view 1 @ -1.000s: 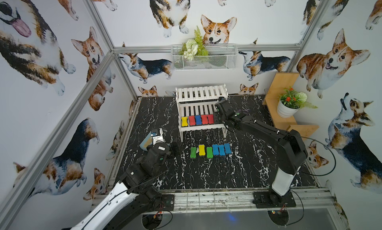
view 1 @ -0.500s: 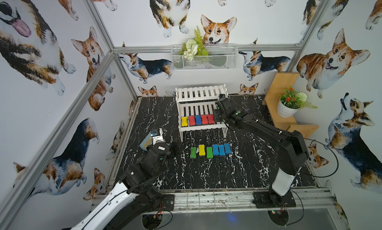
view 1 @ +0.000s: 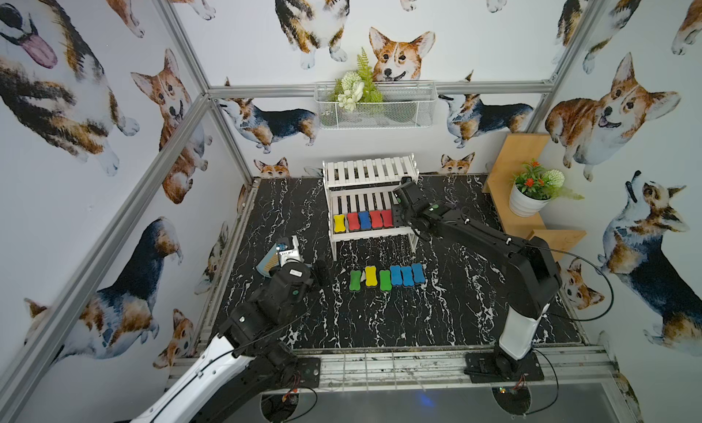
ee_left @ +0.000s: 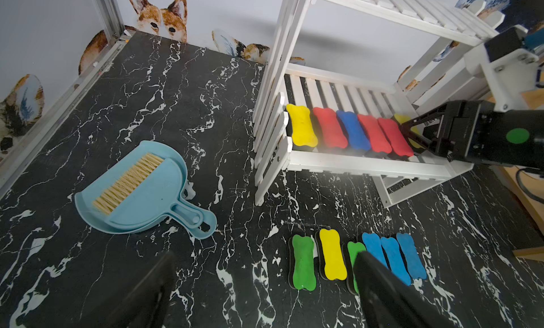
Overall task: Remove the whiteboard erasers from the shelf
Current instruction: Pick up the whiteboard eraser from the shelf.
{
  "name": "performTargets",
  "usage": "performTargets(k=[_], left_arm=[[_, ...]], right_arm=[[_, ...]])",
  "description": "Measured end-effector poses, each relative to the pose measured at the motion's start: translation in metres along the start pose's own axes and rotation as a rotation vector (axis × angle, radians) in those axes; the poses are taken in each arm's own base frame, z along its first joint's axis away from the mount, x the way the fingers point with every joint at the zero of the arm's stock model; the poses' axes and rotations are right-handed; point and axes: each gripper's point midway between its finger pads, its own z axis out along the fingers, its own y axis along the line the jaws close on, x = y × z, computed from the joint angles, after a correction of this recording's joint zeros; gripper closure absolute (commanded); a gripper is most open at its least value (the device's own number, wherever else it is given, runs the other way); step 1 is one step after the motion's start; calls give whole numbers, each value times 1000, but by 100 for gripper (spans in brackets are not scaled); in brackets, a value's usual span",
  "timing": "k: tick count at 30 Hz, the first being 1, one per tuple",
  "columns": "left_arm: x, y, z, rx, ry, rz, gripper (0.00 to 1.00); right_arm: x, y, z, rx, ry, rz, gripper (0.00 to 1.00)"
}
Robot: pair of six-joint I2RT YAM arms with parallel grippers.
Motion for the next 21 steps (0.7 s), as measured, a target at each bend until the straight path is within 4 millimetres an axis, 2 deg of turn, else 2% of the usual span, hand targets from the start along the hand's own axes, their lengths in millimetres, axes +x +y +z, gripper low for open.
performTargets(k=[10, 16, 21], left_arm=[[-1, 0, 0, 0, -3, -2, 1], [-2, 1, -2, -1, -10, -6, 1], [-4, 2, -3, -1, -17, -10, 1]], right_arm=[[5, 2, 6, -1, 13, -2, 44], [11, 3, 13, 5, 22, -1, 51], [7, 4, 4, 1, 11, -1, 57]])
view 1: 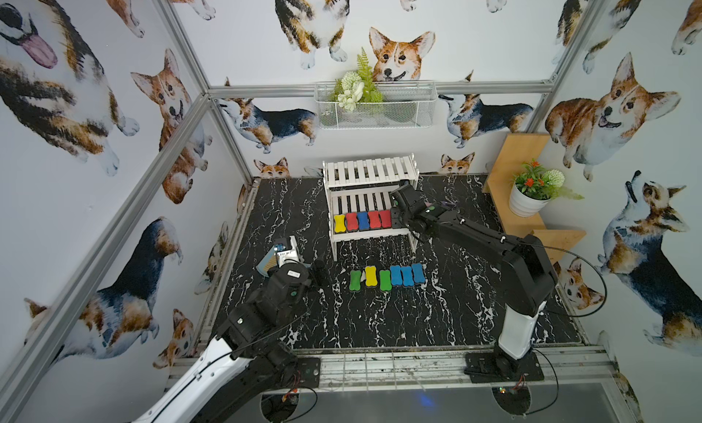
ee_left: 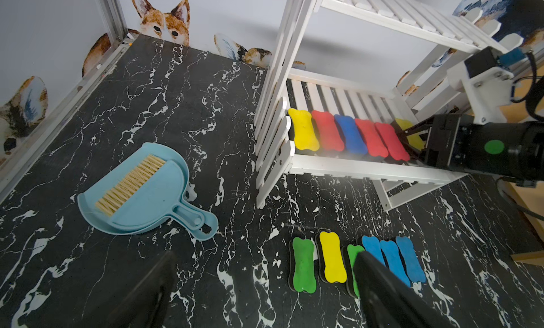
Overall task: Remove the whiteboard erasers from the shelf
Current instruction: Pick up the whiteboard eraser from the shelf, then place the whiteboard eraser at the center of the board.
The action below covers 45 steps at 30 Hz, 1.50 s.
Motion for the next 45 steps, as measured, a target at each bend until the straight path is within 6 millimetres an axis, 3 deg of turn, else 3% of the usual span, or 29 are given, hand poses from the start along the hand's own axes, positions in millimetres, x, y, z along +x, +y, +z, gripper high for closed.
performTargets(k=[5, 8, 13, 20, 23, 26, 29, 39, 45], left_arm=[[14, 6, 6, -21, 27, 16, 1], [15, 7, 7, -28, 28, 7, 1], [18, 8, 8, -26, 28, 0, 1], [19, 7, 9, -21, 30, -2, 1], [20, 6, 11, -21, 31, -2, 1], [20, 5, 12, -20, 30, -3, 1], [21, 5, 14, -21, 32, -2, 1], [21, 4, 14, -18, 33, -3, 1], [21, 4, 14, -17, 34, -2, 1]], right_arm=[[-17, 1, -42, -41, -76, 20, 58], [-3, -4, -66, -68, -88, 31, 58], [66, -20, -88, -98, -18, 40, 59], [201, -47, -102, -110, 172, 61, 60], [244, -50, -107, -121, 247, 62, 60], [273, -52, -105, -110, 311, 56, 60], [283, -53, -98, -79, 340, 56, 60], [276, -36, -76, -53, 322, 53, 55], [275, -35, -75, -53, 316, 55, 42]])
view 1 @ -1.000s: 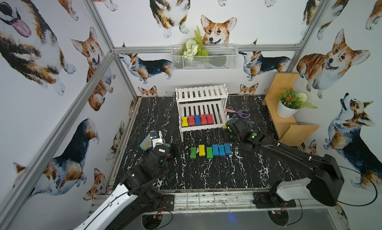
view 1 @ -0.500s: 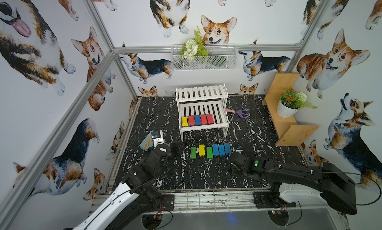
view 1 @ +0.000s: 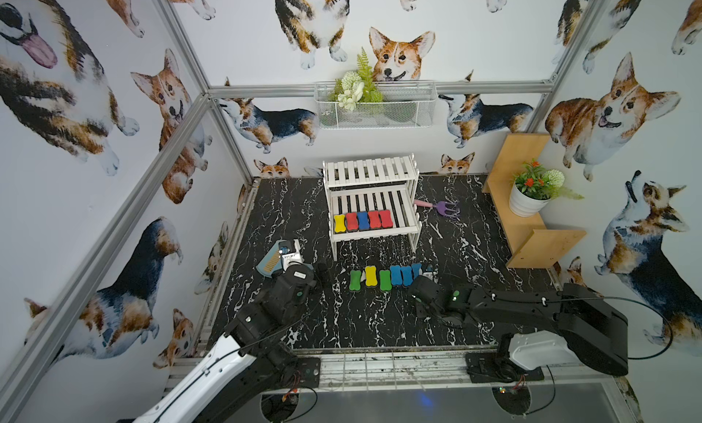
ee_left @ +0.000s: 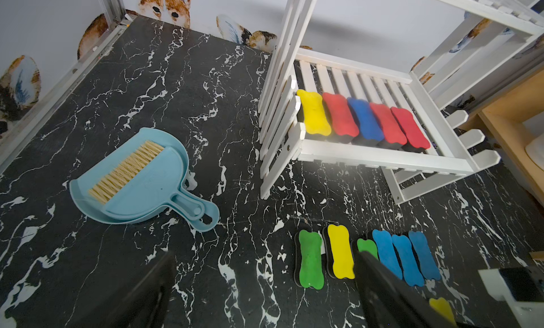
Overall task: Remove the whiteboard erasers from the shelf
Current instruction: Place the whiteboard eraser at the center of the board, then pick up the whiteboard eraser from the shelf.
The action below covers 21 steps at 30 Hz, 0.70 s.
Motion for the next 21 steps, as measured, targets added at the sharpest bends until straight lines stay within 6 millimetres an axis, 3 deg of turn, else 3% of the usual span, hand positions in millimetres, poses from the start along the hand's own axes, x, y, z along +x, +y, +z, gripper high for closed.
performTargets(k=[6, 10, 14, 17, 21], left_arm=[[2, -2, 1, 9, 11, 2, 1], [3, -2, 1, 10, 15, 2, 1], [3, -3, 2, 11, 18, 3, 1], [3, -3, 1, 11, 17, 3, 1], [-1, -4, 0, 16, 11, -2, 1]], right_arm=[[-29, 13, -31, -62, -93, 32, 40], [-75, 32, -75, -128, -219, 31, 40], [-140, 47, -109, -152, -336, 30, 42], [-183, 56, -113, -133, -382, 12, 43], [-230, 71, -98, -102, -406, -19, 45]])
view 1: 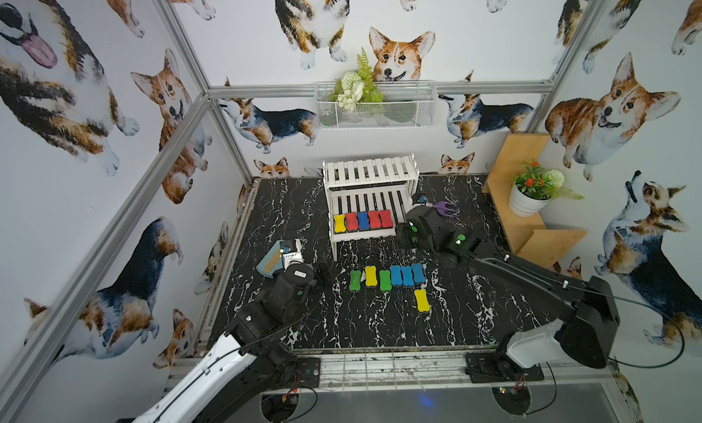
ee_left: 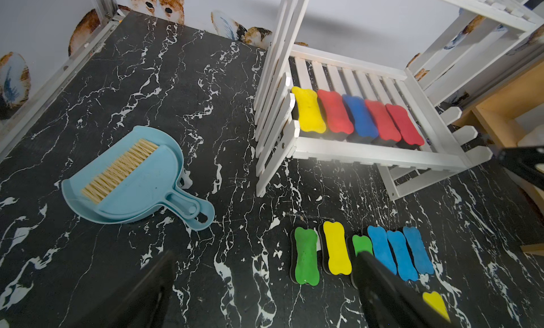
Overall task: Remove the whiteboard erasers from the shelf
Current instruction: Pick up the whiteboard eraser from the shelf.
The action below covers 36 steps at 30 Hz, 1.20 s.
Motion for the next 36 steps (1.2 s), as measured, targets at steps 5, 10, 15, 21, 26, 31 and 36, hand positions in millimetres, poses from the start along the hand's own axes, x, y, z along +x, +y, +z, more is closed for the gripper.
performTargets(k=[5, 10, 15, 21, 26, 31, 36], left_arm=[[-2, 0, -2, 2, -3, -2, 1], [-4, 1, -5, 7, -11, -7, 1], [-4, 2, -6, 6, -10, -11, 1], [-3, 3, -7, 1, -7, -8, 1], [-2, 3, -7, 2, -3, -7, 1], [0, 1, -6, 11, 7, -5, 1], [1, 0, -6, 18, 13, -8, 1]], right_arm=[[-20, 12, 44, 19, 7, -37, 47], [-25, 10, 65, 39, 14, -40, 48], [-16, 4, 82, 51, 47, -38, 49], [-7, 2, 91, 52, 57, -35, 51], [-7, -5, 90, 50, 37, -9, 51], [-11, -21, 85, 73, 35, 19, 51], [-20, -18, 80, 65, 28, 1, 46]])
